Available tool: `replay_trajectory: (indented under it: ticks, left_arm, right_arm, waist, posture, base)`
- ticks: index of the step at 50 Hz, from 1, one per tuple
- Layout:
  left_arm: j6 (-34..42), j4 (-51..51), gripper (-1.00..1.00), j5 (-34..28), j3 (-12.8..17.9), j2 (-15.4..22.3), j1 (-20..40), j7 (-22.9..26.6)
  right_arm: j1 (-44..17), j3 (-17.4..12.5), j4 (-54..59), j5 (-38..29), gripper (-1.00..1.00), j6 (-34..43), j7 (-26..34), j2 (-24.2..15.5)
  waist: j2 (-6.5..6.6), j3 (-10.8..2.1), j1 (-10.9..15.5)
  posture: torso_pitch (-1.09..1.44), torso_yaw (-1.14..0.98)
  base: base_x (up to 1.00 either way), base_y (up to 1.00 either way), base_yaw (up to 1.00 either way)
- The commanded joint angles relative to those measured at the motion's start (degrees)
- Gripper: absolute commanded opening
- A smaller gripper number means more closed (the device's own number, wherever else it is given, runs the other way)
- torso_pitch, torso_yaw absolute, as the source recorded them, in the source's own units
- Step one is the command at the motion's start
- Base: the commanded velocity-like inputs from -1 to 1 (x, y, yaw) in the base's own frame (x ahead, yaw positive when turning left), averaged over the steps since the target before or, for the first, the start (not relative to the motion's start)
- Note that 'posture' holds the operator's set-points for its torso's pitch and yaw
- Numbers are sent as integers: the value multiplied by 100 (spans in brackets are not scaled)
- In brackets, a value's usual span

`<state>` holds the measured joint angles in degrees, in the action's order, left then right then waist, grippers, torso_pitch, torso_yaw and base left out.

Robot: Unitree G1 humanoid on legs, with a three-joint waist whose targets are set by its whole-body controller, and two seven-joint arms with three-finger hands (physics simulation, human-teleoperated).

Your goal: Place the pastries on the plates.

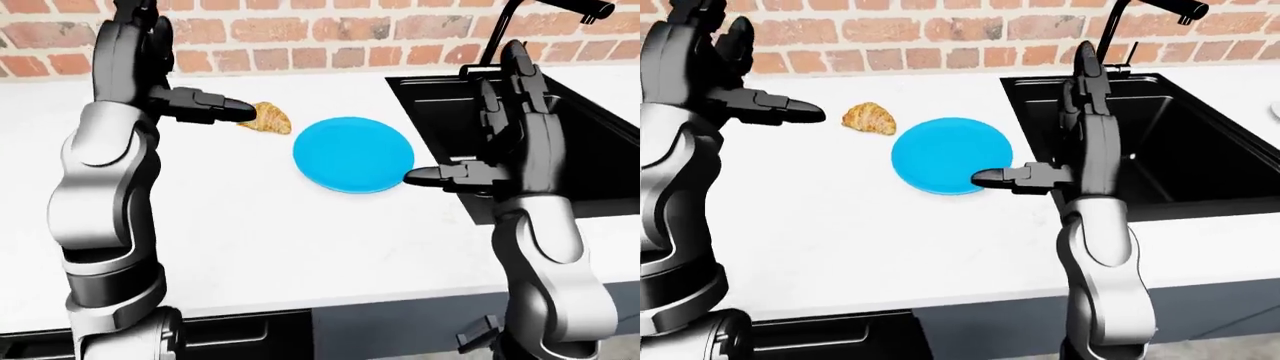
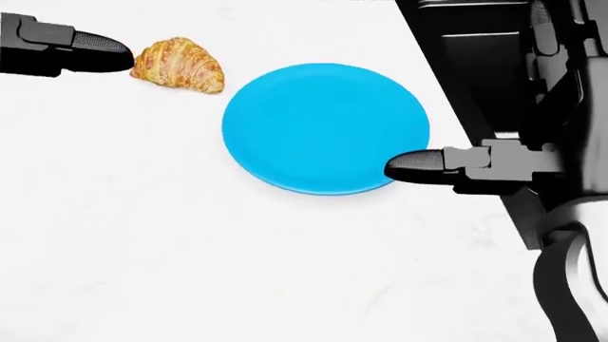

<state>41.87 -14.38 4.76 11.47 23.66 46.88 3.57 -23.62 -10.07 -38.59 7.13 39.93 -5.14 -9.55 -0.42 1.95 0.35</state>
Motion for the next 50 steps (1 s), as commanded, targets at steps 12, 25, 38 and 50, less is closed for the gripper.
replay_trajectory:
  ticks: [12,25,38,50]
  left_arm:
    - [-372,2337,100,-875,-602,342,2611,1236]
    - [-4504,8626,100,-2174,-647,-98,5059,616]
    - [-5024,9083,100,-3203,-681,-512,4686,185]
    - [-5229,9246,100,-4886,-906,-608,4384,-453]
  right_arm:
    - [103,-90,-89,254,100,-489,-96,-21]
    - [137,-157,-306,298,100,-337,-161,-79]
    - [-1022,-1023,-2042,966,100,2175,-556,-865]
    - [-1108,-1705,-2141,4062,100,2291,-2773,-2472]
  waist:
    - [-19,-104,32]
    - [-127,-169,39]
    - [-178,-146,37]
    - [-287,-104,57]
  posture:
    - [0,0]
    - [0,0]
    - [0,0]
    - [0,0]
  base:
    - [0,0,0]
    - [0,0,0]
    - [0,0,0]
    - [0,0,0]
